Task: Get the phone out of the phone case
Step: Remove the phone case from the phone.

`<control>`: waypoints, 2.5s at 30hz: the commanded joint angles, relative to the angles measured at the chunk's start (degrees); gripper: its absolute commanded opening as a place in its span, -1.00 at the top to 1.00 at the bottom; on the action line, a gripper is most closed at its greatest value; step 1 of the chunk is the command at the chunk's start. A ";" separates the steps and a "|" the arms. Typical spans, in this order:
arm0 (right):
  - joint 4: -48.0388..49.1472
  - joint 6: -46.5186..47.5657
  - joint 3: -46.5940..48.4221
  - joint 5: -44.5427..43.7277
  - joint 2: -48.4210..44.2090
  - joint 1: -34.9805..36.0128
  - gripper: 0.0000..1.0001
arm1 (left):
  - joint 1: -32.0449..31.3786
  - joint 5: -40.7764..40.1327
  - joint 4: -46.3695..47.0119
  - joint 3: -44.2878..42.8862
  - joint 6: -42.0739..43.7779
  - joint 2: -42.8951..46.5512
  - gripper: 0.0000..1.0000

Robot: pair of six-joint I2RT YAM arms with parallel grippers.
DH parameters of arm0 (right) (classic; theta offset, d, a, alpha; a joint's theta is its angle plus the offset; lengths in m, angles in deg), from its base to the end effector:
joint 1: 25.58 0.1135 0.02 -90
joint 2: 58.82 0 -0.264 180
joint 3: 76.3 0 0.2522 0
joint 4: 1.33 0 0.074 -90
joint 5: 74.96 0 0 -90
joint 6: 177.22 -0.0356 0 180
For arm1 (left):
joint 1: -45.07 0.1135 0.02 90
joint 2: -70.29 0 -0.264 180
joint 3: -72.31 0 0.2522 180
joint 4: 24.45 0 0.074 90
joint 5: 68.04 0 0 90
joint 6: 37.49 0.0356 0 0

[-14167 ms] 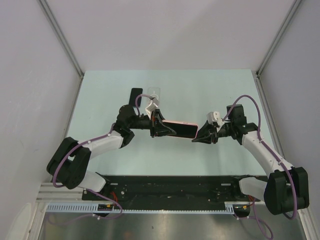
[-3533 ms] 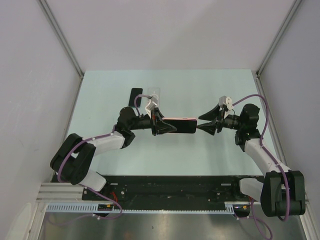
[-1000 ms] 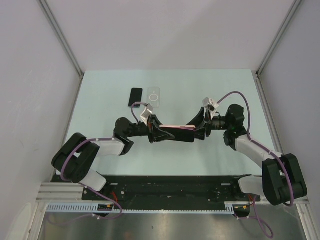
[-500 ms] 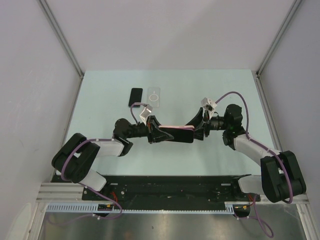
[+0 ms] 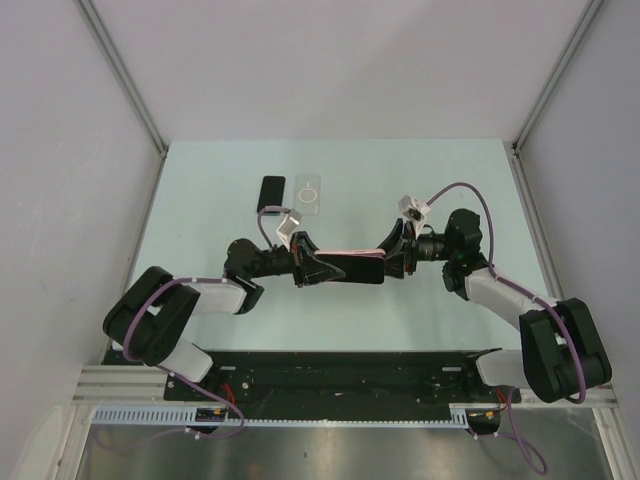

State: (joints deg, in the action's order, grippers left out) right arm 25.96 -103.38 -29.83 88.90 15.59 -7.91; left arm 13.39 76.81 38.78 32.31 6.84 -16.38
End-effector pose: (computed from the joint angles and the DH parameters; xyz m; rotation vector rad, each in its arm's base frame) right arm 0.2333 0.1102 0.2487 -1.0808 1.4150 1.4388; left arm 0.2130 -0.1657 0.2205 0.7695 1.4576 -1.6817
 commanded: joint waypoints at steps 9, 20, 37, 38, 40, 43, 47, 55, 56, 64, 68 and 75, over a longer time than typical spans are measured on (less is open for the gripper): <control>7.90 -6.78 1.66 2.78 0.38 3.16 0.72 | 2.68 -16.79 18.11 -0.30 -0.82 -0.95 0.98; 7.81 -8.36 1.74 4.71 0.56 3.07 1.00 | 3.47 -13.99 18.02 -1.80 -2.84 -2.71 0.31; -3.18 -2.74 4.47 5.59 1.35 2.10 1.00 | 3.91 -12.40 18.02 -1.01 1.99 0.36 -0.61; -3.61 -2.47 4.47 5.50 1.35 1.93 1.00 | 4.26 -12.31 17.93 -0.92 2.34 0.97 -0.61; -4.05 -2.12 4.47 5.06 1.26 1.67 1.00 | 4.43 -12.14 17.76 -0.74 3.48 1.77 -0.70; -4.32 -2.21 4.47 4.62 1.35 1.23 1.00 | 5.14 -11.87 17.67 -0.39 5.41 3.35 -0.74; -5.46 -2.47 4.47 2.78 1.61 0.44 1.00 | 5.66 -12.05 16.53 0.57 9.54 6.25 -1.00; -9.32 -2.47 5.70 -0.12 4.16 -1.32 1.00 | 6.19 -10.90 6.17 -0.21 21.57 11.35 -1.00; -9.50 -2.38 5.70 -0.30 4.16 -1.50 1.00 | 6.37 -10.90 2.76 -0.56 22.89 11.96 -1.00; -15.91 0.25 7.37 -3.90 5.83 -3.87 1.00 | 6.37 -10.29 -19.75 -5.92 41.44 15.13 -1.00; -17.33 0.34 8.07 -5.13 6.71 -4.93 1.00 | 6.28 -10.72 -36.16 -10.84 48.91 16.01 -1.00; -21.19 2.28 9.21 -7.15 7.24 -5.02 1.00 | 5.40 -20.20 -45.69 -14.00 58.59 17.77 -1.00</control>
State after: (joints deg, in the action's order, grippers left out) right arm 5.51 -102.22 -24.08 82.04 22.76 -13.02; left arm 19.36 63.15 1.47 21.34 56.10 -0.77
